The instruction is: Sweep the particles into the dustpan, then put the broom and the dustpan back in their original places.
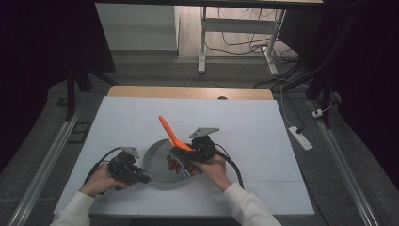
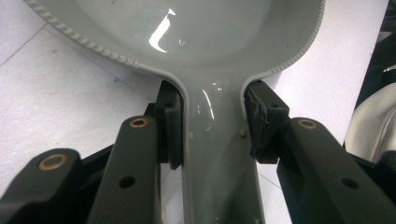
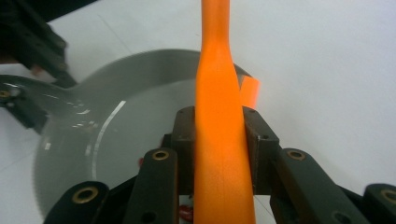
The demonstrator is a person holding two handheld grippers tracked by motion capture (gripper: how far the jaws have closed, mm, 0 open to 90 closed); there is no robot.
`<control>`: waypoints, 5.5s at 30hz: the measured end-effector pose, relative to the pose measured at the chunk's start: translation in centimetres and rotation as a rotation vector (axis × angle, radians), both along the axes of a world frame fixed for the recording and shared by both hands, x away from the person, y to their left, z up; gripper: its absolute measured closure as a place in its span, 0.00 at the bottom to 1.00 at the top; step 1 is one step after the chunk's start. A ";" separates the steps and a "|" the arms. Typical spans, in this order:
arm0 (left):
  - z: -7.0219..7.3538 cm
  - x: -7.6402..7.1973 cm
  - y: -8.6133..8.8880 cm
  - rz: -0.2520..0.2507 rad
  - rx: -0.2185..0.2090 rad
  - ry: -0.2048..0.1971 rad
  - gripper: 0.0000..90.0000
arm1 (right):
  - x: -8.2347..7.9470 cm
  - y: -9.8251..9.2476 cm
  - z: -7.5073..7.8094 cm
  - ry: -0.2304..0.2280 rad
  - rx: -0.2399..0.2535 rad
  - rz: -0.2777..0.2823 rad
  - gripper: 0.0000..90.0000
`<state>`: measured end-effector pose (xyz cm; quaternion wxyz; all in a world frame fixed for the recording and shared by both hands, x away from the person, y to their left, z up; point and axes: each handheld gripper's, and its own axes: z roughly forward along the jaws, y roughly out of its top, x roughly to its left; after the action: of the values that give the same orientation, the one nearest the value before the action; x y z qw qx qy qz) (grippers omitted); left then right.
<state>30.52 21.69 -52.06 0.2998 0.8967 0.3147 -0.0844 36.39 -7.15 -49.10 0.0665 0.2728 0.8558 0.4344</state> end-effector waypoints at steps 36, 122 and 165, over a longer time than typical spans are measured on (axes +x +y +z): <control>0.0 -0.1 0.0 0.004 0.000 -0.001 0.68 | -0.9 0.2 -0.2 -0.092 -0.091 -0.050 0.78; 0.8 -1.5 0.5 0.110 -0.043 -0.073 0.68 | -0.5 -3.3 2.6 -0.136 0.019 -0.099 0.78; 1.8 -2.7 1.0 0.321 -0.145 -0.120 0.68 | -0.8 -10.8 5.6 -0.131 0.059 -0.145 0.78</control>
<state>27.80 22.74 -50.30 0.3914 0.8144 0.4284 -0.0040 35.62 -17.97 -43.53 0.1457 0.3068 0.8145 0.4704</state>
